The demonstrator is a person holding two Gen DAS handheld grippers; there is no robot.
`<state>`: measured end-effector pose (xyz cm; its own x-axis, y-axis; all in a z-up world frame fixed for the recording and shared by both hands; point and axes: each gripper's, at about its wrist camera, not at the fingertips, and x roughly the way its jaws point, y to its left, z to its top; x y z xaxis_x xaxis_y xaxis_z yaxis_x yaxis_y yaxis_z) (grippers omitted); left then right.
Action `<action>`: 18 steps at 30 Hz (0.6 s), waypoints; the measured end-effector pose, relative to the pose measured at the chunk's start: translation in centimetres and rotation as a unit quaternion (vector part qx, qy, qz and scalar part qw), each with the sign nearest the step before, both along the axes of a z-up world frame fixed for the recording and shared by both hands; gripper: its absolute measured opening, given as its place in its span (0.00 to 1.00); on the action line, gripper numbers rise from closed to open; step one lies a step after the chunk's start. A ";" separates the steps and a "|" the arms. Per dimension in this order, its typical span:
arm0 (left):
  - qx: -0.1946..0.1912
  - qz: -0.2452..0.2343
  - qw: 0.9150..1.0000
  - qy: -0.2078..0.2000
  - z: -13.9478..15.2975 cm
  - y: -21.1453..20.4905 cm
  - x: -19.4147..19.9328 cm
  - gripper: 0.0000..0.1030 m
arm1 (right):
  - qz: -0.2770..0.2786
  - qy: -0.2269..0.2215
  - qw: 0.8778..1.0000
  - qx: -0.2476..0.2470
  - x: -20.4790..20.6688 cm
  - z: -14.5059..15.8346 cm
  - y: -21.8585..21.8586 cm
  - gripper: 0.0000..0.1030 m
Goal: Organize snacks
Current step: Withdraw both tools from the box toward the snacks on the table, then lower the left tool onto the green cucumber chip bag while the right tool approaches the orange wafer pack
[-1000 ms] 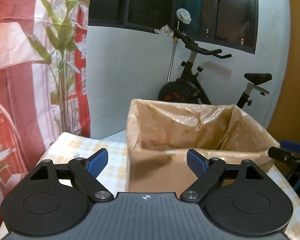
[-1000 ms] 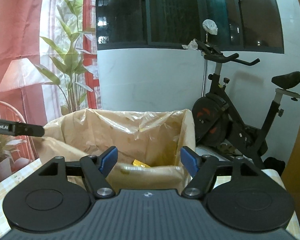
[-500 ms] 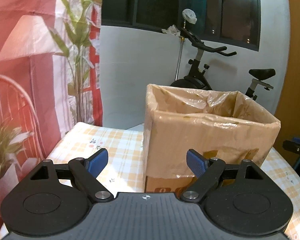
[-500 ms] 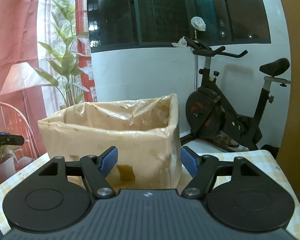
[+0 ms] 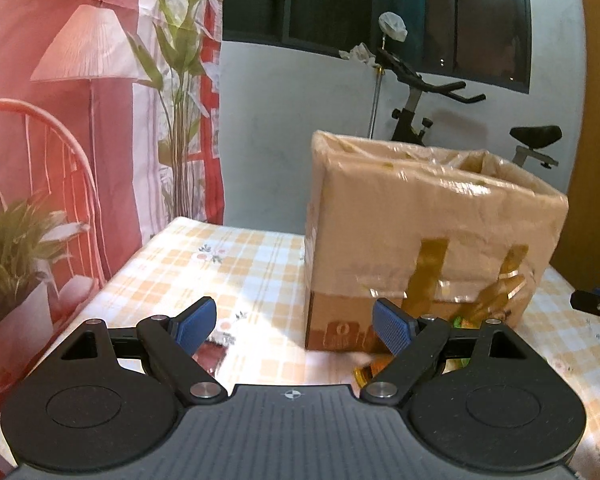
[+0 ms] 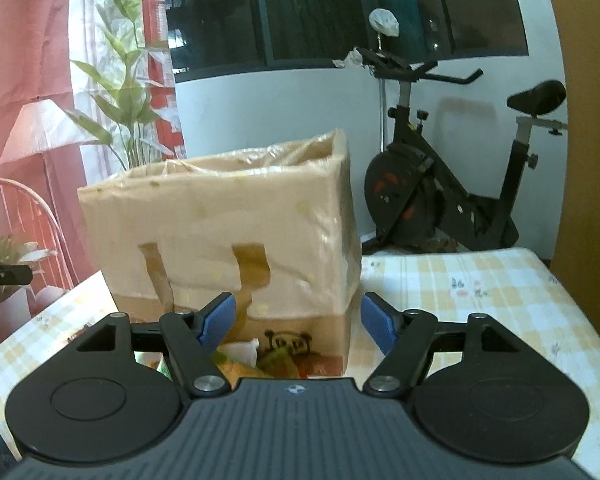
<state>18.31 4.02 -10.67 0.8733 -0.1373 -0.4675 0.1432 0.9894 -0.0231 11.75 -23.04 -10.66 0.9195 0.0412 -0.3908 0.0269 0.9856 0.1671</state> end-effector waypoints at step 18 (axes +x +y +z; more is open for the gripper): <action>0.005 0.006 1.000 0.023 -3.9 -0.5 -4.0 0.84 | -0.018 0.035 0.999 -0.022 -4.2 -4.7 1.4 0.73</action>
<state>14.32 3.56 -14.61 0.8522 -0.1227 -0.5086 0.1307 0.9912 -0.0202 7.54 -21.59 -15.35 0.8904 -0.0093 -0.4550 0.0721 0.9900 0.1209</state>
